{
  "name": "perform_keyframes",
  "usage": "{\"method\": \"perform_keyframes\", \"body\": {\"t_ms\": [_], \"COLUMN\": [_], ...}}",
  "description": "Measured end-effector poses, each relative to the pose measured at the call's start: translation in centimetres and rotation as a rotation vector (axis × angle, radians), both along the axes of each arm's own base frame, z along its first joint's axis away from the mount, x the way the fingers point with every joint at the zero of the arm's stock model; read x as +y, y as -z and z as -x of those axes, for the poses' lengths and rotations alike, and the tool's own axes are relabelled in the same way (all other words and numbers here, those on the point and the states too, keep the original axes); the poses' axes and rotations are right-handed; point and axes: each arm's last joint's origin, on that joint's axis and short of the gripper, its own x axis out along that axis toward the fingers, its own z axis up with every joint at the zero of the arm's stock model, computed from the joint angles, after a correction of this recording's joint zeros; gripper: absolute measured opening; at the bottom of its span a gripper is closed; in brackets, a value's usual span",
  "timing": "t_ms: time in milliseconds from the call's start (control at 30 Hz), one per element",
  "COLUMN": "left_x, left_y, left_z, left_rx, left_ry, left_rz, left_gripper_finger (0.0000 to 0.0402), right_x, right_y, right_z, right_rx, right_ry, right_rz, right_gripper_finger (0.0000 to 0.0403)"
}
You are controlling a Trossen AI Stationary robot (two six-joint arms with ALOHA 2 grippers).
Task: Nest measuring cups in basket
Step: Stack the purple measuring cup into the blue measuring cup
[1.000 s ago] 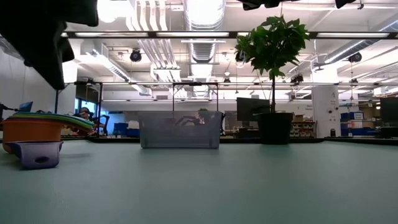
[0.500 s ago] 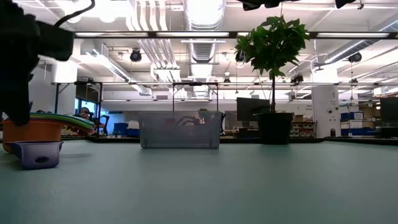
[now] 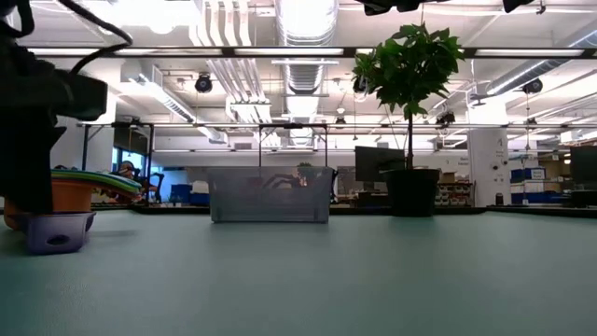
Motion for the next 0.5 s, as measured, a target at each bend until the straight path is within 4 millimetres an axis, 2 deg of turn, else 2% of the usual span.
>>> {"method": "perform_keyframes", "body": {"t_ms": [233,500], "left_x": [-0.4,-0.9], "left_y": [1.4,1.1], "left_z": [-0.5,-1.3], "left_rx": [0.032,0.024], "left_ry": [0.000,0.012], "left_rz": [-0.022,-0.027], "left_gripper_finger": [0.0083,0.0009], "right_x": [0.0,0.0], "right_y": [0.0,0.0], "right_z": [0.0,0.0], "right_rx": [0.000,0.000], "right_ry": [-0.001,0.000], "right_rz": [0.001,0.002], "right_gripper_finger": [0.0009,0.0009]}}
